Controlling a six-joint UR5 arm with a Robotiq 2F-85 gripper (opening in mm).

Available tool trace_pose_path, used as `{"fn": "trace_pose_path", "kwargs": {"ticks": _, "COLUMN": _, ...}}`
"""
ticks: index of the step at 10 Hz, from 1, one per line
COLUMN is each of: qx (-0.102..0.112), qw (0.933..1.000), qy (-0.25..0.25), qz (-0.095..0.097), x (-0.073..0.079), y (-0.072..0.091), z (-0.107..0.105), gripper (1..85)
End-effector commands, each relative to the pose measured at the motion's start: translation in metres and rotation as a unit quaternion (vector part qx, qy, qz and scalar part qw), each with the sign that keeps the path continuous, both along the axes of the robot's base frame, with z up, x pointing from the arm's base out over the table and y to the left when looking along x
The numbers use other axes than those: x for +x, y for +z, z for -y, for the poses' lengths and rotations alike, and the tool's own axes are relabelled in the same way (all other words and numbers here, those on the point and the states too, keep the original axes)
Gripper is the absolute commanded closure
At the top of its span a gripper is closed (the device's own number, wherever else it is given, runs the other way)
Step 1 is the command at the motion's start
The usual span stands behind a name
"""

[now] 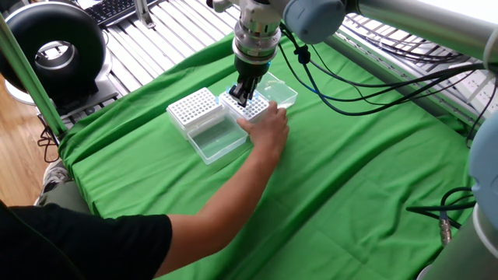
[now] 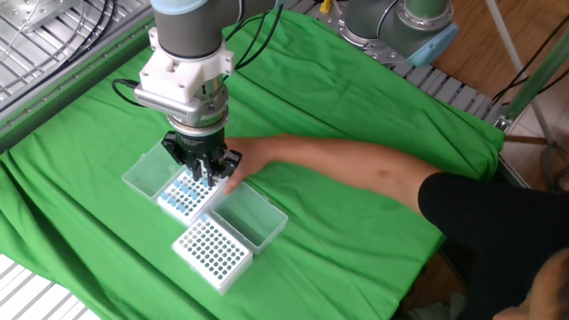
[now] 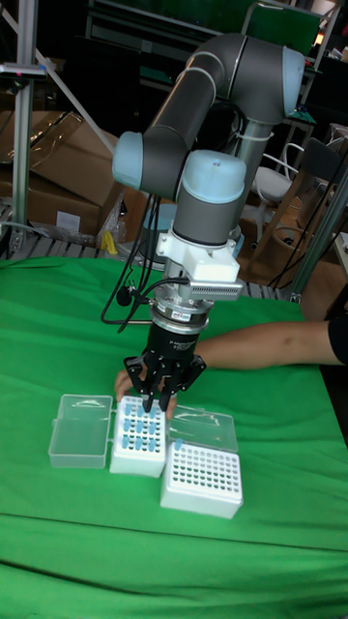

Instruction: Insert a medium pipette tip into the holder for medium pipette tips

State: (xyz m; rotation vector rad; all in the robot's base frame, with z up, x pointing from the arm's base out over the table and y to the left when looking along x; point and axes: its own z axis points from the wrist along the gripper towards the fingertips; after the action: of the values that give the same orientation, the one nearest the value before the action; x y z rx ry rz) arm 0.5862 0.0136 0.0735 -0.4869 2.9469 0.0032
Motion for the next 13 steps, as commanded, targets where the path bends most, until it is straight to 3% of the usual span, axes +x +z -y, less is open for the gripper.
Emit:
{"fn": "trace_pose_path", "kwargs": {"ticks": 1, "qx": 0.007, "qw": 0.9999, "qy": -0.007, "qz": 0.003, "x": 0.0026, "y": 0.0007, "z": -0.003, "gripper": 55.3}}
{"fn": "trace_pose_path", "kwargs": {"ticks": 7, "qx": -0.002, "qw": 1.0, "qy": -0.003, "qz": 0.001, "x": 0.0037, "y": 0.0026, "z": 0.0008, "gripper": 55.3}}
{"fn": "trace_pose_path", "kwargs": {"ticks": 13, "qx": 0.001, "qw": 1.0, "qy": -0.006, "qz": 0.0, "x": 0.0027, "y": 0.0025, "z": -0.0008, "gripper": 55.3}}
